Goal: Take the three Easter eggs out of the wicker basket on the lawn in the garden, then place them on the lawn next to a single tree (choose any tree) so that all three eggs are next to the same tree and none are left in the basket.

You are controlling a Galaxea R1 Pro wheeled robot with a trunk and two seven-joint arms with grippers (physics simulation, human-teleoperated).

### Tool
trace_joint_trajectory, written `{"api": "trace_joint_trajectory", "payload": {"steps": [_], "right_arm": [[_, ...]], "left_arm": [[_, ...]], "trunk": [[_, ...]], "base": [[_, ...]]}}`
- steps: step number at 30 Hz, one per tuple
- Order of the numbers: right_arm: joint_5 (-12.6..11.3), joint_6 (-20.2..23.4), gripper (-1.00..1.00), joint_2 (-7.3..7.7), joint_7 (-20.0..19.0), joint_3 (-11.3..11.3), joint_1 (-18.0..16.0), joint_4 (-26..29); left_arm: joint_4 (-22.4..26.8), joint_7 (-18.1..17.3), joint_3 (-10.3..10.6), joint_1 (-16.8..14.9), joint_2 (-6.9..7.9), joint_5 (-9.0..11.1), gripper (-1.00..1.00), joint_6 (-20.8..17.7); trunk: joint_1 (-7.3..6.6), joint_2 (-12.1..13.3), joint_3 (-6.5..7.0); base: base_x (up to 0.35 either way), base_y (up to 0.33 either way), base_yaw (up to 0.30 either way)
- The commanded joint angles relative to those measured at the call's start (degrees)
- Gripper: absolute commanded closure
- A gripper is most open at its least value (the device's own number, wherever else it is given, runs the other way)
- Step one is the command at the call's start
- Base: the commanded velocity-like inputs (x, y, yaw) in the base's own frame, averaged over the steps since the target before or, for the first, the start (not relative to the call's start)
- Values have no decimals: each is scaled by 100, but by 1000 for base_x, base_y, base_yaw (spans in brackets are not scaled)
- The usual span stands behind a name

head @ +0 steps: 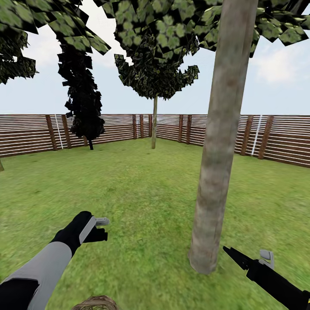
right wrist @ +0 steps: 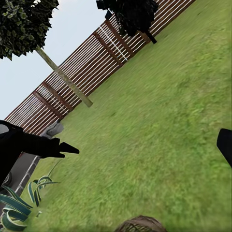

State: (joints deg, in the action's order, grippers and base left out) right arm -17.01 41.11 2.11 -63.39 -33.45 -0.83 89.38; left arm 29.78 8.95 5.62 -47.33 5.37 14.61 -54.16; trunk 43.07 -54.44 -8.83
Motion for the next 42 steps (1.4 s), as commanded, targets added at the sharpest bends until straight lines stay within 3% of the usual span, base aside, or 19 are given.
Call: {"api": "trace_joint_trajectory", "payload": {"steps": [1, 42], "right_arm": [[-19, 38, -100, 0, -7, -4, -5, 0], [-16, 41, -100, 0, -21, 7, -5, -35]], "left_arm": [[5, 45, 44, -4, 8, 61, -100, -25], [12, 144, 44, -60, 23, 13, -100, 20]], "trunk": [[24, -48, -27], [924, -1693, -763]], "base": [[0, 0, 0], [0, 0, 0]]}}
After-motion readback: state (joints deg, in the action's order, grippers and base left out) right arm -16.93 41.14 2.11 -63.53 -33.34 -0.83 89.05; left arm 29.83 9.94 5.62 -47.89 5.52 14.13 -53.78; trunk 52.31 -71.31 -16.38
